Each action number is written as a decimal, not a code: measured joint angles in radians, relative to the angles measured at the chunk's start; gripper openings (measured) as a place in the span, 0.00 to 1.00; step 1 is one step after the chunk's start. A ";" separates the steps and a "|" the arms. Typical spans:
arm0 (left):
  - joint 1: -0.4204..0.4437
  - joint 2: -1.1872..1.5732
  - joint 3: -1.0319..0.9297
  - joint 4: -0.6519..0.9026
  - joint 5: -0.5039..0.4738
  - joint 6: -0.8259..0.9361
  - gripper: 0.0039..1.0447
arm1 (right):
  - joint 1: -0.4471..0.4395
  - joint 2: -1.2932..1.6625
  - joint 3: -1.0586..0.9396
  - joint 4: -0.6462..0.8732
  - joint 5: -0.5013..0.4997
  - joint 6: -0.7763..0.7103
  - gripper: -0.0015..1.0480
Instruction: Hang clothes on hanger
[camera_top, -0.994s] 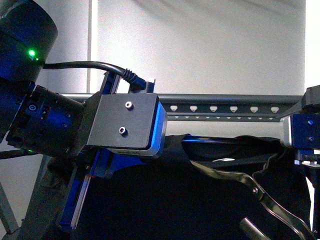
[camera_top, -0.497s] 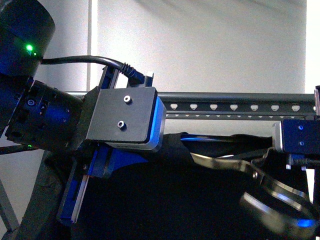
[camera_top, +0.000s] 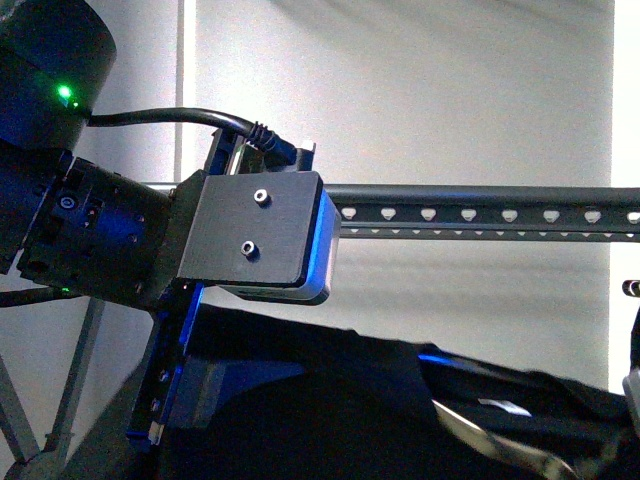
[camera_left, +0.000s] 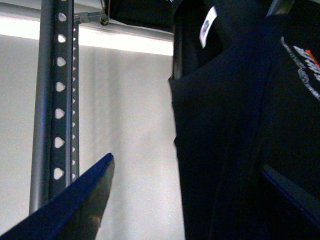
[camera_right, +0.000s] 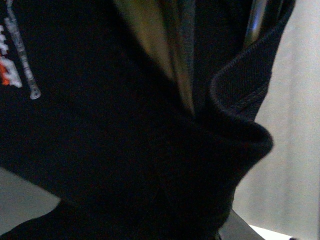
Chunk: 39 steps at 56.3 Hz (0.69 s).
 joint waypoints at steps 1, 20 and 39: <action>0.000 0.000 0.000 0.000 0.000 0.000 0.85 | -0.010 0.000 -0.006 -0.022 0.002 -0.001 0.05; 0.026 0.000 0.015 0.094 0.030 -0.679 0.94 | -0.144 -0.046 -0.021 -0.320 -0.065 0.287 0.04; 0.220 0.021 0.177 0.212 -0.374 -2.117 0.94 | -0.184 -0.238 -0.086 -0.533 -0.224 0.773 0.04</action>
